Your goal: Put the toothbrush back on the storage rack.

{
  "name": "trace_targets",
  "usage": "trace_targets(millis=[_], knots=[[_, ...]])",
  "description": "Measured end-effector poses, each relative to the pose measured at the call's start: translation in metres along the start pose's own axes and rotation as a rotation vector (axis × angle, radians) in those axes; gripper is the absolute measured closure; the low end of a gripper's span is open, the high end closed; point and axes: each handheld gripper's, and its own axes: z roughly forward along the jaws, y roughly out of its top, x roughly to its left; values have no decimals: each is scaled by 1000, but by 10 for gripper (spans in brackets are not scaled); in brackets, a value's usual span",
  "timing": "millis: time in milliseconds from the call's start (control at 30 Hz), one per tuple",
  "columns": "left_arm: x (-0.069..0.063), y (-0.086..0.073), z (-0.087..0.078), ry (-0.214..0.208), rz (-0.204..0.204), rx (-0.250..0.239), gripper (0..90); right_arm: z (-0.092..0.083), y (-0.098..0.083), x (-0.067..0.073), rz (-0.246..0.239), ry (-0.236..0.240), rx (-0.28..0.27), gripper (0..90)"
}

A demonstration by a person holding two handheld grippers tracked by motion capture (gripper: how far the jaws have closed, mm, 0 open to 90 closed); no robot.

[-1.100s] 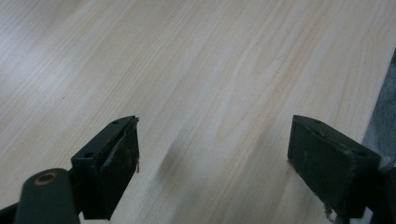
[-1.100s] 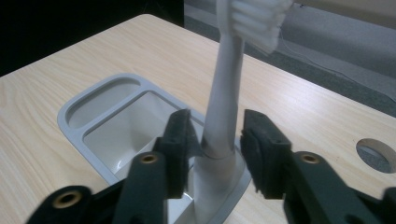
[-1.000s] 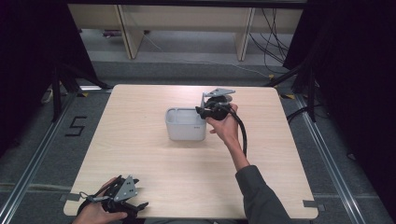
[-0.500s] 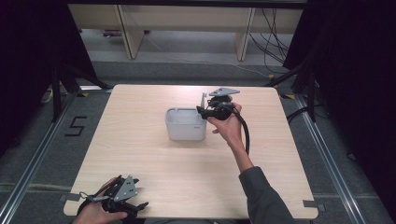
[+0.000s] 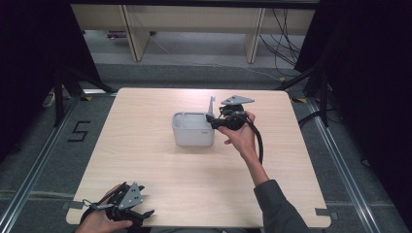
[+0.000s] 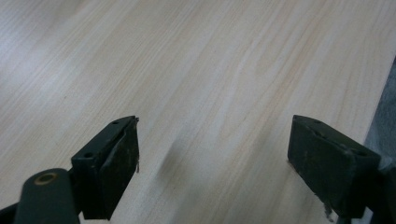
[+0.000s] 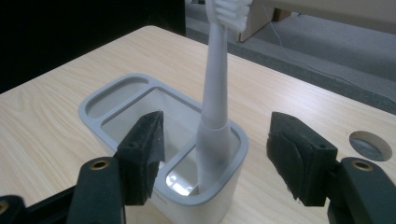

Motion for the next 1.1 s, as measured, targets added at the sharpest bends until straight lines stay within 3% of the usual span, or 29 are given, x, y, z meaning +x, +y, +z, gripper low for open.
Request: trace_targets(millis=[400, 433, 500, 667, 767, 867, 900, 1000, 1067, 1100], knots=[[0, 0, -2, -14, -1, 10, 164, -12, -5, 4, 7, 16, -9, 349], [0, 0, 0, 1, -4, -3, 164, -13, -5, 4, -6, 24, -19, 348], [-1, 0, 0, 4, -3, -7, 164, -15, -7, 6, 17, 22, -18, 345], [0, 0, 0, 5, -4, -6, 164, -17, -12, 7, -6, 27, -28, 341], [0, 0, 0, 5, -7, -15, 164, -19, -13, 9, 15, 30, -21, 332], [0, 0, -1, 5, 0, -7, 163, -19, -14, 7, -1, 33, -19, 329], [-1, 0, -1, 3, -9, -17, 164, -20, -14, 8, 24, 25, -14, 327], [-1, 0, -1, 3, -10, -22, 164, -21, -16, 4, 1, 25, -15, 324], [-1, 0, -2, 4, -9, -22, 164, -23, -17, 4, 6, 27, -11, 321], [-1, 0, -1, 4, -10, -24, 164, -24, -19, 5, 31, 30, -8, 320]])
